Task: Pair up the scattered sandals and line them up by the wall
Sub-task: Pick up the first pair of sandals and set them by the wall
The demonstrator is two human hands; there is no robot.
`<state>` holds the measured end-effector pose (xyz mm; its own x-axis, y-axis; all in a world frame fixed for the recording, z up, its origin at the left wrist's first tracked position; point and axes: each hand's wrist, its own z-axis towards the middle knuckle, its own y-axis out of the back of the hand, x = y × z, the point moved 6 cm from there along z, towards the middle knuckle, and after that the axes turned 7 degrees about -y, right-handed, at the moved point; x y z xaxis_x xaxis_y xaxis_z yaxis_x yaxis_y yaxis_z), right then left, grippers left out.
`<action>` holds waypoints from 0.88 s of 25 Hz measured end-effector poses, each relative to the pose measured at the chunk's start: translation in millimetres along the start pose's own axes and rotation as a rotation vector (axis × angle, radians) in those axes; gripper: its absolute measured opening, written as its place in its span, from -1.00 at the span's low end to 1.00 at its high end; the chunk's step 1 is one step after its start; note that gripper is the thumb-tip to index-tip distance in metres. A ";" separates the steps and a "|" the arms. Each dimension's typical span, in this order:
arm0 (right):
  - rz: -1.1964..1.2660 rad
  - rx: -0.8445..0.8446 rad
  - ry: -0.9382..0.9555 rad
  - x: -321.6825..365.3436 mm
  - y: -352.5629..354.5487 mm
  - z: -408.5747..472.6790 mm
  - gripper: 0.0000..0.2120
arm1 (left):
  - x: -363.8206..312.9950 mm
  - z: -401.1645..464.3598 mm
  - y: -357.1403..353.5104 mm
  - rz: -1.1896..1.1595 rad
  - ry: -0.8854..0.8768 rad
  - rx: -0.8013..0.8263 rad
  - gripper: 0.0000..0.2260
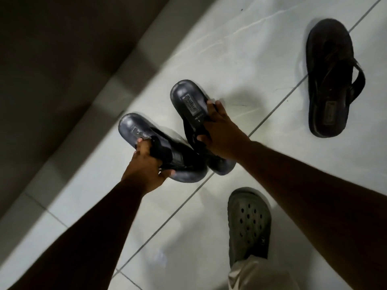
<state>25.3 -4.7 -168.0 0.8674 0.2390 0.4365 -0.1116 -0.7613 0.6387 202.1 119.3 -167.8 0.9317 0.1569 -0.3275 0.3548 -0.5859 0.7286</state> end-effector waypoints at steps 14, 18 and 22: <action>-0.254 0.181 0.319 61.2 -72.3 -19.0 -0.43 | 19.6 -88.1 -61.3 -0.179 0.167 -0.136 -0.60; -0.257 0.216 0.308 75.6 -77.9 -15.5 -0.42 | 25.6 -93.7 -59.8 -0.182 0.138 -0.148 -0.59; -0.253 0.203 0.297 81.1 -74.9 -7.8 -0.42 | 33.0 -88.8 -54.0 -0.119 0.107 -0.140 -0.55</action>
<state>100.2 76.3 -175.5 0.6750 0.5734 0.4644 0.2098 -0.7525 0.6242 220.5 226.8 -164.5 0.8829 0.3061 -0.3561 0.4632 -0.4430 0.7676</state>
